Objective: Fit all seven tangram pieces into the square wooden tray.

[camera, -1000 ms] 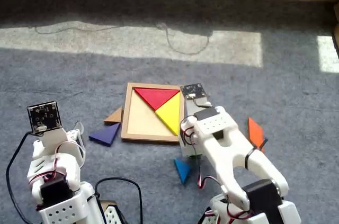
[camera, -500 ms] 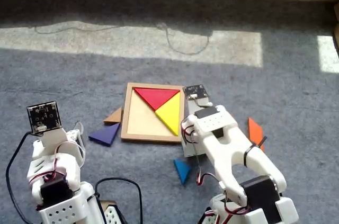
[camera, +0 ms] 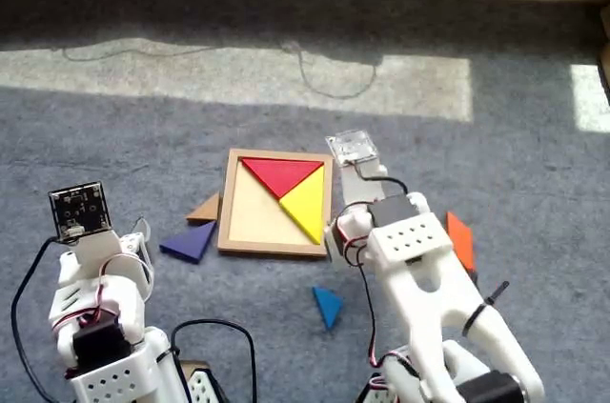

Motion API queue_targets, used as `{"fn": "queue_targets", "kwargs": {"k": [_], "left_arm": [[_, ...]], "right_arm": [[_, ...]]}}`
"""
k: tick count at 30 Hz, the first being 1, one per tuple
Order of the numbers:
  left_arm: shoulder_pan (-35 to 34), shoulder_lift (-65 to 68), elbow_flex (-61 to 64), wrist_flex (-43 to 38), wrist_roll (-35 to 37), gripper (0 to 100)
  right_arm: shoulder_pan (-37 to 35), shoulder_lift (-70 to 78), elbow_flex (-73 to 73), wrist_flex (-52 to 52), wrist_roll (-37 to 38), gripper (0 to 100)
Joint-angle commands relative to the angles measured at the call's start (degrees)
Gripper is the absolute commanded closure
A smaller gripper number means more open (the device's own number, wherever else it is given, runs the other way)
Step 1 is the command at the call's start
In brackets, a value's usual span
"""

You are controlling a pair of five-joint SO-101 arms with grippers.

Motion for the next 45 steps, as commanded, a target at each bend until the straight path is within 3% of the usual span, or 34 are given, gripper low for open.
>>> {"fn": "queue_targets", "kwargs": {"k": [1,12,19,29,37,45], "left_arm": [[-0.31,-0.40,-0.31,-1.23,-0.44,78],[-0.31,-0.40,-0.31,-0.97,-0.44,78],[-0.31,-0.40,-0.31,-0.88,-0.44,78],[-0.31,-0.40,-0.31,-0.88,-0.44,78],[-0.31,-0.40,-0.31,-0.88,-0.44,78],[-0.31,-0.40,-0.31,-0.88,-0.44,78]], "right_arm": [[-4.79,-8.04,-3.21,0.40,3.69,98.8],[-17.01,14.20,-27.47,0.84,4.84,98.8],[-17.71,31.25,-38.64,0.75,4.92,98.8],[-17.71,39.52,-40.75,-1.80,8.09,98.6],[-17.54,39.34,-40.75,-1.63,8.00,77.3],[-17.71,39.08,-40.75,-1.54,8.00,76.1]]}}
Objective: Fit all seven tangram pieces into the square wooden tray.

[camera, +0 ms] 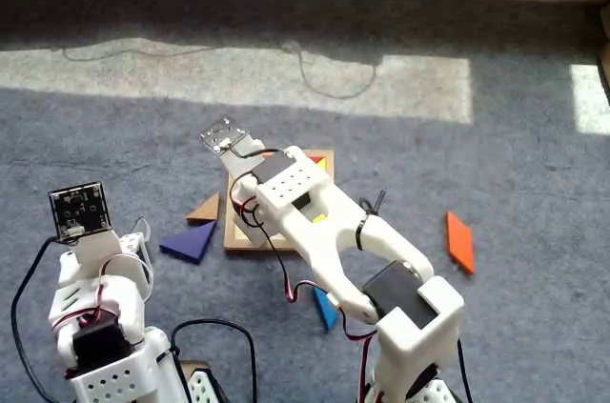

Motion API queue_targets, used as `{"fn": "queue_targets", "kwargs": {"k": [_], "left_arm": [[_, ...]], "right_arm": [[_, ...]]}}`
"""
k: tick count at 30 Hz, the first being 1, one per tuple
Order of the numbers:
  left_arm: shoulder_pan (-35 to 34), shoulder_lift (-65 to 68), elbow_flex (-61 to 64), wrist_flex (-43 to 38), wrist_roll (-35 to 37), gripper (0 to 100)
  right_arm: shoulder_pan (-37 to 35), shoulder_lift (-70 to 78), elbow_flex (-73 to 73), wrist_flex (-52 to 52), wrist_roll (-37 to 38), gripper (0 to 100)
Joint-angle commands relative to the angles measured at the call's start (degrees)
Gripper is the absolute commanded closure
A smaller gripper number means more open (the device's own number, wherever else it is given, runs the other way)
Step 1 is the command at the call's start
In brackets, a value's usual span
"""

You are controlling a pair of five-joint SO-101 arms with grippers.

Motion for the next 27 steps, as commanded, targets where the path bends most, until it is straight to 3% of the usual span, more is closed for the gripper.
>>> {"fn": "queue_targets", "kwargs": {"k": [1,10,17,27], "left_arm": [[-0.31,-0.40,-0.31,-0.88,-0.44,78],[-0.31,-0.40,-0.31,-0.88,-0.44,78],[-0.31,-0.40,-0.31,-0.88,-0.44,78],[-0.31,-0.40,-0.31,-0.88,-0.44,78]], "right_arm": [[-0.22,-1.54,-3.12,-0.84,0.35,76.1],[-0.84,-9.71,-7.43,6.55,0.35,78.2],[-4.88,-4.09,-7.60,0.48,0.35,99.3],[-1.27,4.88,-7.69,1.10,0.35,99.3]]}}
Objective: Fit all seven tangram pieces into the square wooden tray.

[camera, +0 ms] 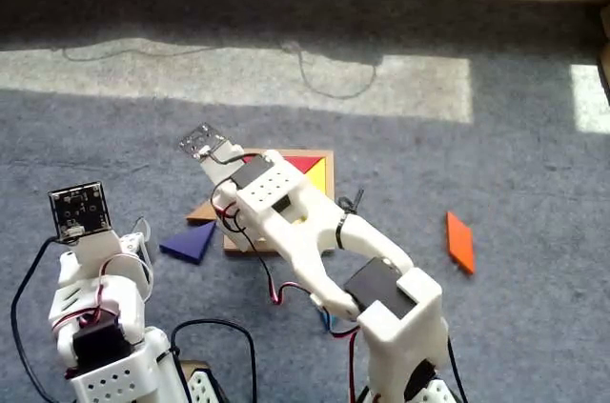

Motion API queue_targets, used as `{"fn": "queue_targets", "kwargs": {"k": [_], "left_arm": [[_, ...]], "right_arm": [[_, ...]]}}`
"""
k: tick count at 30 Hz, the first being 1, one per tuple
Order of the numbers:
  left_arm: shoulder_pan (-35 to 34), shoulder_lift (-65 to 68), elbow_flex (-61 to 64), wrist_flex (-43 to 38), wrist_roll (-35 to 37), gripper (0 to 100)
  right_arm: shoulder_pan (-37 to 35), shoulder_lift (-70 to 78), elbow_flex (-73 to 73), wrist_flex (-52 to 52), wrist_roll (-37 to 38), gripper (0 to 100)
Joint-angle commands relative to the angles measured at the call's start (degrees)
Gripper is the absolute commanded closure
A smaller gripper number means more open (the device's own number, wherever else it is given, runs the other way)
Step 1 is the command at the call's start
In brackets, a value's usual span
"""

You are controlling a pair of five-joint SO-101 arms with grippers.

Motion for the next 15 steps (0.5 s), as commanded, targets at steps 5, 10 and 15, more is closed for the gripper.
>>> {"fn": "queue_targets", "kwargs": {"k": [5,10,15], "left_arm": [[-0.31,-0.40,-0.31,-0.88,-0.44,78],[-0.31,-0.40,-0.31,-0.88,-0.44,78],[-0.31,-0.40,-0.31,-0.88,-0.44,78]], "right_arm": [[5.76,-0.66,-2.42,2.95,0.44,99.3],[6.55,-0.92,-2.51,3.30,0.44,99.3],[4.70,-7.08,-2.07,3.30,0.44,99.3]]}}
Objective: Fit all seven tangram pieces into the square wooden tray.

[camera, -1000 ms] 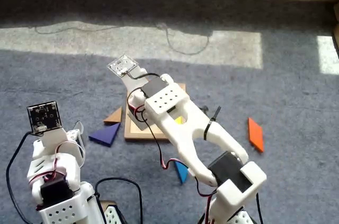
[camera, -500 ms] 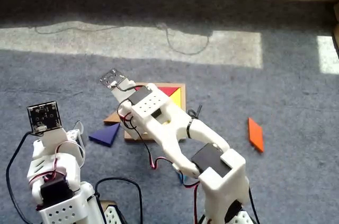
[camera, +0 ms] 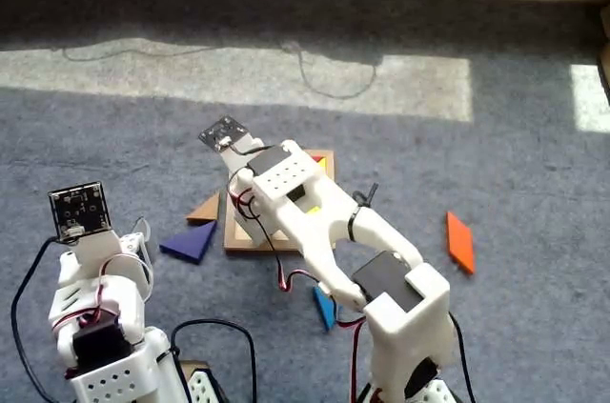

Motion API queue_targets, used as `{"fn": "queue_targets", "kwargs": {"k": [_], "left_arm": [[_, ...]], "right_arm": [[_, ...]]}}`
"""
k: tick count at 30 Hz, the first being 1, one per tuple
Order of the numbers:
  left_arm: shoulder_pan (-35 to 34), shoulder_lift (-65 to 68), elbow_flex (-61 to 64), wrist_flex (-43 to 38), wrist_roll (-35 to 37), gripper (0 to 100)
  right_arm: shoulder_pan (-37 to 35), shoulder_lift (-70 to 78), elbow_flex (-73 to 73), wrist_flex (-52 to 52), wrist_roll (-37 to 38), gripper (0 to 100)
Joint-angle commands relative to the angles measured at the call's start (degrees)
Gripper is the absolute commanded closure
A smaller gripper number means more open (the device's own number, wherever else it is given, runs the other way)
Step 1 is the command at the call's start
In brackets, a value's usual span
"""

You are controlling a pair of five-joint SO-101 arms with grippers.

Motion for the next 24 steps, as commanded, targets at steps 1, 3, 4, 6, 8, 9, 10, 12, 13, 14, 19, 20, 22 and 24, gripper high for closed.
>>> {"fn": "queue_targets", "kwargs": {"k": [1,3,4,6,8,9,10,12,13,14,19,20,22,24], "left_arm": [[-0.31,-0.40,-0.31,-0.88,-0.44,78],[-0.31,-0.40,-0.31,-0.88,-0.44,78],[-0.31,-0.40,-0.31,-0.88,-0.44,78],[-0.31,-0.40,-0.31,-0.88,-0.44,78],[-0.31,-0.40,-0.31,-0.88,-0.44,78],[-0.31,-0.40,-0.31,-0.88,-0.44,78],[-0.31,-0.40,-0.31,-0.88,-0.44,78],[-0.31,-0.40,-0.31,-0.88,-0.44,78],[-0.31,-0.40,-0.31,-0.88,-0.44,78],[-0.31,-0.40,-0.31,-0.88,-0.44,78],[-0.31,-0.40,-0.31,-0.88,-0.44,78],[-0.31,-0.40,-0.31,-0.97,-0.44,78],[-0.31,-0.40,-0.31,-1.05,-0.44,78],[-0.31,-0.40,-0.31,-1.14,-0.44,78]], "right_arm": [[-0.57,-8.48,-2.07,0.22,0.35,99.3],[-1.80,-10.42,-1.98,-0.13,0.35,99.3],[-2.33,-10.42,-1.89,-0.92,0.00,99.3],[-3.21,-9.54,-1.80,-2.68,0.00,99.3],[-3.38,-7.08,-1.89,-4.53,0.00,99.3],[-3.38,-5.76,-2.07,-5.23,0.00,99.3],[-3.21,-4.26,-2.33,-5.49,0.09,99.3],[-2.59,-1.98,-2.33,-5.76,0.26,99.3],[-1.80,-1.10,-2.33,-5.67,0.26,99.3],[-1.01,-0.48,-2.33,-5.67,0.26,99.3],[3.74,-0.22,-3.56,-6.46,0.26,99.3],[4.09,-0.31,-4.00,-6.37,0.26,99.3],[4.26,-0.48,-4.35,-6.37,0.26,99.3],[3.74,-1.63,-4.35,-6.37,0.26,99.3]]}}
